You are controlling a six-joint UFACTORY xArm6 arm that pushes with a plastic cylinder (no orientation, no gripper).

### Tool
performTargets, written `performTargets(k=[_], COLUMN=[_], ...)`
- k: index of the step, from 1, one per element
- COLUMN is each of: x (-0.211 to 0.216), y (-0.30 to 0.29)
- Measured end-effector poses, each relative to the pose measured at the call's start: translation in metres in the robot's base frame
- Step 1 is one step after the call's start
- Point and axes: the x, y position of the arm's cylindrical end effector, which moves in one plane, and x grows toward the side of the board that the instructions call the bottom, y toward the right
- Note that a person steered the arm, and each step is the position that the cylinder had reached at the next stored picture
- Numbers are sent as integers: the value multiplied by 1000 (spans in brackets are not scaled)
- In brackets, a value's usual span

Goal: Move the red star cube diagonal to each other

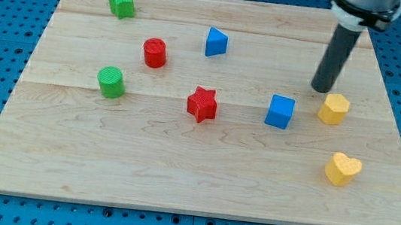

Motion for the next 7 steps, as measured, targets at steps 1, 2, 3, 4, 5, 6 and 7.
performTargets(k=[1, 2, 3, 4, 5, 6, 7], x=[52, 71, 57, 59, 54, 46, 25], y=[-5, -6, -6, 1, -38, -110, -120])
